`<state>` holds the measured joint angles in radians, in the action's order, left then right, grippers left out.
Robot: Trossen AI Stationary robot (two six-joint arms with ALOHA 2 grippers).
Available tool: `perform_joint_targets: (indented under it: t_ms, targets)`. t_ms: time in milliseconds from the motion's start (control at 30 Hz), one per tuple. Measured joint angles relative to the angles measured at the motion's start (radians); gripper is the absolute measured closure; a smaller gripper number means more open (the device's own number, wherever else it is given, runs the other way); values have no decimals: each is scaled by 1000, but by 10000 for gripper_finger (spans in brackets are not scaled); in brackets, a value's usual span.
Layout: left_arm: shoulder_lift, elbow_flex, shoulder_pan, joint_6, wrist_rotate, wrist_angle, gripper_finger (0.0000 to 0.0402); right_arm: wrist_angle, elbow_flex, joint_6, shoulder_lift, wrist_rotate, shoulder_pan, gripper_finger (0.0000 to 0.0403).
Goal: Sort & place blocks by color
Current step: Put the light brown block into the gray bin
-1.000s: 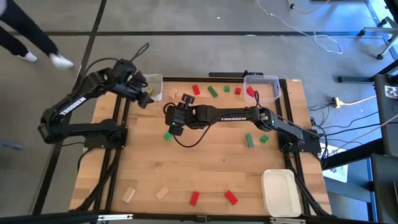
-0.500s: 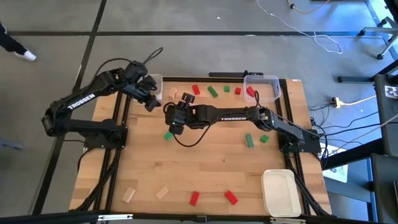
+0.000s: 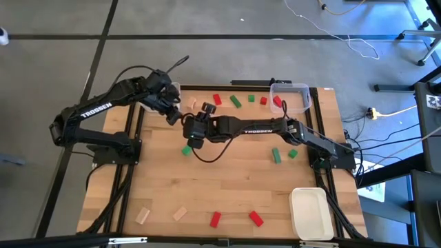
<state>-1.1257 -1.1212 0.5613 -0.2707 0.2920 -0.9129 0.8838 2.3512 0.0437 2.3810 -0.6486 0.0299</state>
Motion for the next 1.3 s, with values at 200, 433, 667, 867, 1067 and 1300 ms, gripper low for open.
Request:
perform_joint_targets:
  t_ms: [200, 433, 667, 867, 1067, 1300]
  targets:
    - [0, -1, -18, 8, -14, 40, 354, 4, 0, 0, 0, -4, -2, 278]
    - [-2, 2, -16, 23, -84, 26, 354, -5, 1, 0, -2, 32, 2, 213]
    - [-1, 2, 8, 23, -170, -14, 354, 10, -1, 4, -23, 105, 0, 207]
    - [-1, 2, 64, 23, -249, -15, 354, 28, 2, 8, -102, 113, 1, 206]
    - [-3, 2, 162, 30, -353, -19, 354, 92, 2, 35, -181, 112, 0, 207]
    - [-90, 2, 285, 68, -448, -41, 354, 176, 2, 64, -237, 120, 1, 208]
